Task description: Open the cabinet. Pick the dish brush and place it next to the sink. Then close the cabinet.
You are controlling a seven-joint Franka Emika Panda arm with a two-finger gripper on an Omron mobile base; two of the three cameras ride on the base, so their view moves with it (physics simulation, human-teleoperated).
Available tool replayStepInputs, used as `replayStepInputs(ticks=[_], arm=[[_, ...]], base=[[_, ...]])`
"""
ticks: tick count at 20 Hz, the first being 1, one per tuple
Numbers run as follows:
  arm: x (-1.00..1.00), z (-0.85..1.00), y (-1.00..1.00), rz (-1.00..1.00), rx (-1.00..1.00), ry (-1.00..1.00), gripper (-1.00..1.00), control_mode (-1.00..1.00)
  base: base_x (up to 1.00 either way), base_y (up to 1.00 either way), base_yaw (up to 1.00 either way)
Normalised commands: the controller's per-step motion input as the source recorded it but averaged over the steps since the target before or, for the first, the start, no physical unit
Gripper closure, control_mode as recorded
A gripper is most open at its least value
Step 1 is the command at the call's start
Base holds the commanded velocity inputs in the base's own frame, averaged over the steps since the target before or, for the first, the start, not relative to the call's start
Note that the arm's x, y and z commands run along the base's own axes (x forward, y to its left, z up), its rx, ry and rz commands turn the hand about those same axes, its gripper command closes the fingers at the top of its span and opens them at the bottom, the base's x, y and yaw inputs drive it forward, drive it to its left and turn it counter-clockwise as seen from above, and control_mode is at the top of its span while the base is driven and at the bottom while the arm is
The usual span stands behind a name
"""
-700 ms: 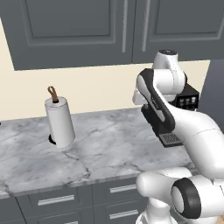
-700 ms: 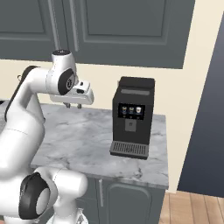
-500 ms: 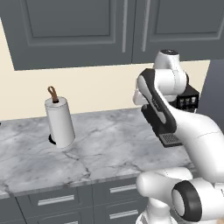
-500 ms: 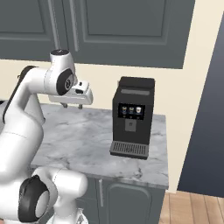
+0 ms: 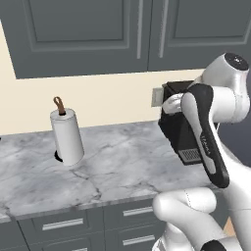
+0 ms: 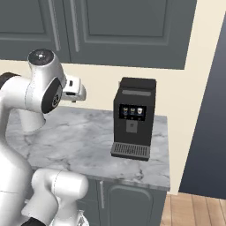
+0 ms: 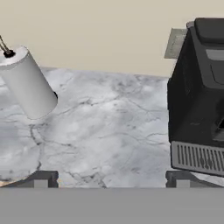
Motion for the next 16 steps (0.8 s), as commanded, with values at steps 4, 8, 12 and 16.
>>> replayStepInputs(ticks=[4,8,12,16], arm=[[-0.12,1.0,0.0,0.0,0.08,-0.37,-1.0,-1.0],[-0.07,1.0,0.06,0.0,0.0,-0.17,-1.0,-1.0],[-0.02,0.79,0.18,0.0,-0.01,-0.05,-1.0,-1.0],[0.0,0.46,0.11,0.0,-0.1,0.0,-1.0,-1.0]], base=[[0.0,0.0,0.0],[0.0,0.0,0.0],[0.0,0.0,0.0],[0.0,0.0,0.0]])
